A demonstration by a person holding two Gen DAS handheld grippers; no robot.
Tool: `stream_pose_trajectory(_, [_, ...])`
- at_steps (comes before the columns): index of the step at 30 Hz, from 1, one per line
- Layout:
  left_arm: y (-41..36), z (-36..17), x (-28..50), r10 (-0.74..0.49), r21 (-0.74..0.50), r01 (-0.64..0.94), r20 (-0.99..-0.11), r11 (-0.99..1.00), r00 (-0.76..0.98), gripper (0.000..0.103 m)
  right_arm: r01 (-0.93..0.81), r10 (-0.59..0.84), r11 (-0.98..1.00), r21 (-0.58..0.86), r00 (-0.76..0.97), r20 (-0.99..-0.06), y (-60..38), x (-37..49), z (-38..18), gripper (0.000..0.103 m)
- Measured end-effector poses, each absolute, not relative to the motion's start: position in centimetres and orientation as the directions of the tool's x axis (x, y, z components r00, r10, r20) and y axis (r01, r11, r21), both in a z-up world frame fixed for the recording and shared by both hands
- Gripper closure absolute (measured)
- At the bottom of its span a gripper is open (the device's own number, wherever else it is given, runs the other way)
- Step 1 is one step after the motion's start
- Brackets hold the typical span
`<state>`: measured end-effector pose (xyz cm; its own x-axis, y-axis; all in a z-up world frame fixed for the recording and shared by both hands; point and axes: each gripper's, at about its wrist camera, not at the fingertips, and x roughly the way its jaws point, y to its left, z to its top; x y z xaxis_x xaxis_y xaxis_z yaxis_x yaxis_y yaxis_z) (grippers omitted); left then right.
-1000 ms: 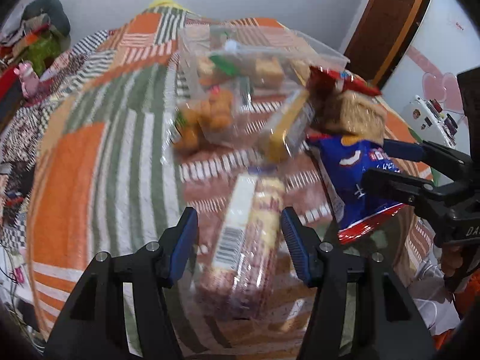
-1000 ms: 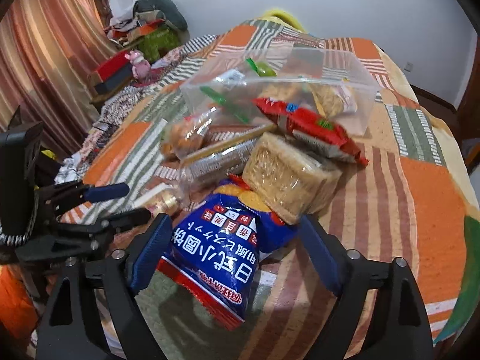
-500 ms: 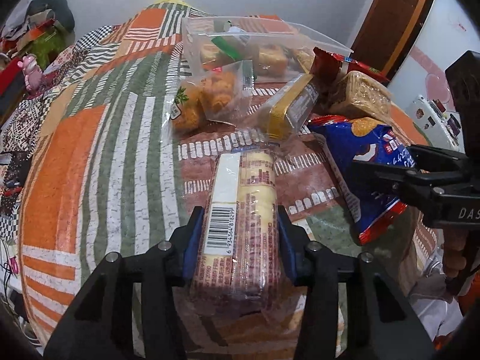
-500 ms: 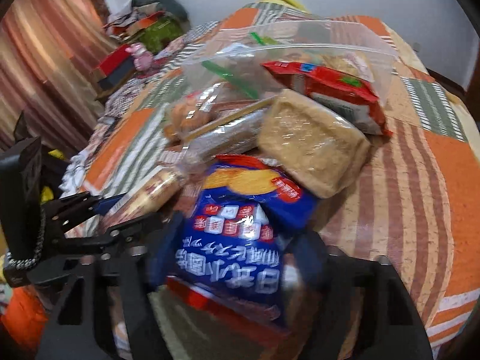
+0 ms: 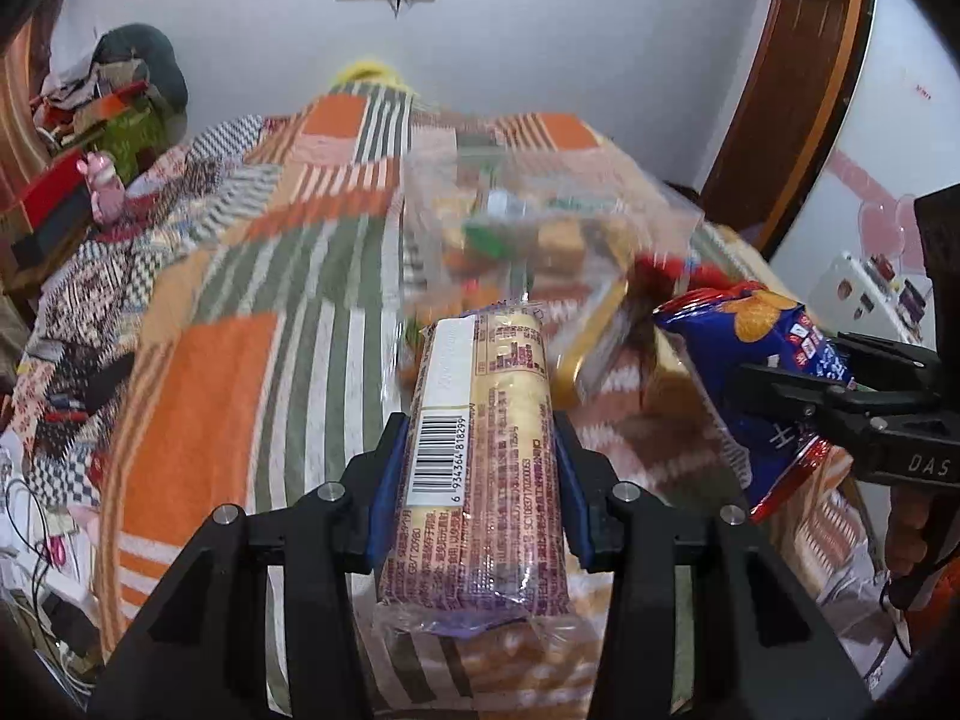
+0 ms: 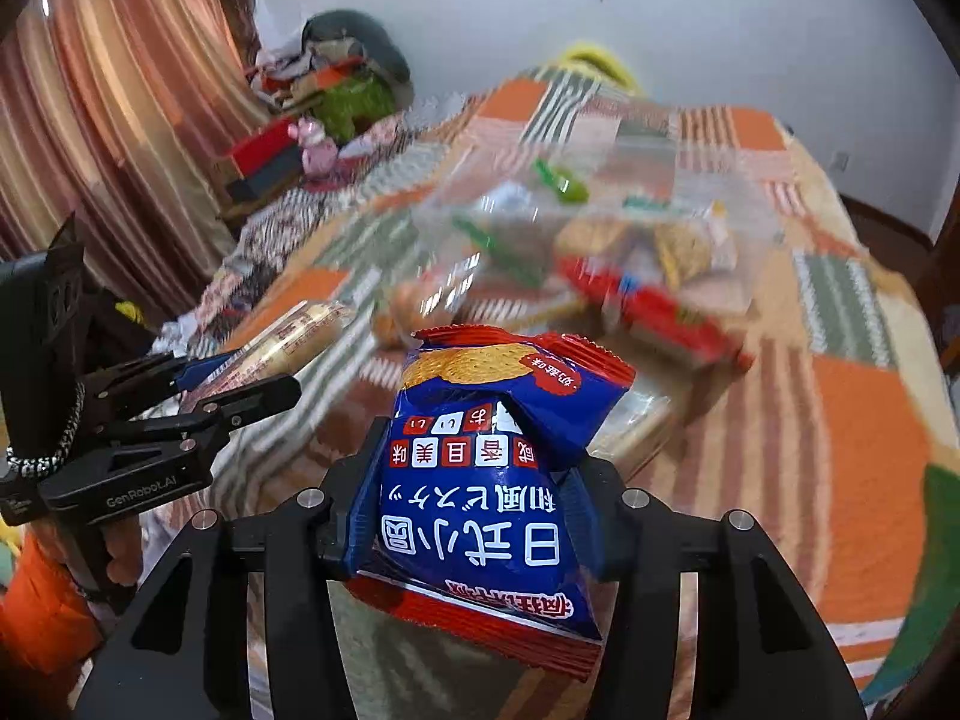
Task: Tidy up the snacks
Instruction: 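Lower wafer roll into box with left tool while right tool lowers blue snack bag in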
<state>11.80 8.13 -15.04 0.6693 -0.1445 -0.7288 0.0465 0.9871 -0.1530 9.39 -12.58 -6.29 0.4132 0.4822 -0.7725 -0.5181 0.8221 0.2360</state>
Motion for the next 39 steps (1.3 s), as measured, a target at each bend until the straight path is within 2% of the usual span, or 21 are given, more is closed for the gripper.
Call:
stream_pose_trajectory(11, [7.2,-10.3,16.4,-0.133,-0.155,0.04,-0.654,0.987,0.745,0.058,-0.474,0.461,0.86,0.189,0.561,-0.688,-14.3,12.8,-1.6,0.055])
stream_pose_trajectory(18, [6.7,-9.3,20.5,-0.131,-0.156,0.039,-0.646,0.987,0.752,0.058,-0.457,0.442,0.873,0.171,0.591,-0.675,-14.7,16.1,-1.2,0.055])
stream_pose_trajectory(27, [7.6,-10.4,27.1,-0.132,-0.181,0.012,-0.667,0.983,0.734,0.058,-0.43,0.409,0.889,0.16,0.585,-0.7,-14.6,21.1,-2.9,0.055])
stream_pose_trajectory(39, [8.3,-14.7,34.1,-0.108,-0.16,-0.014,-0.727,0.987,0.678,0.058,-0.41,0.371,0.9,0.145,0.55,-0.748,-13.9,27.2,-6.2,0.054])
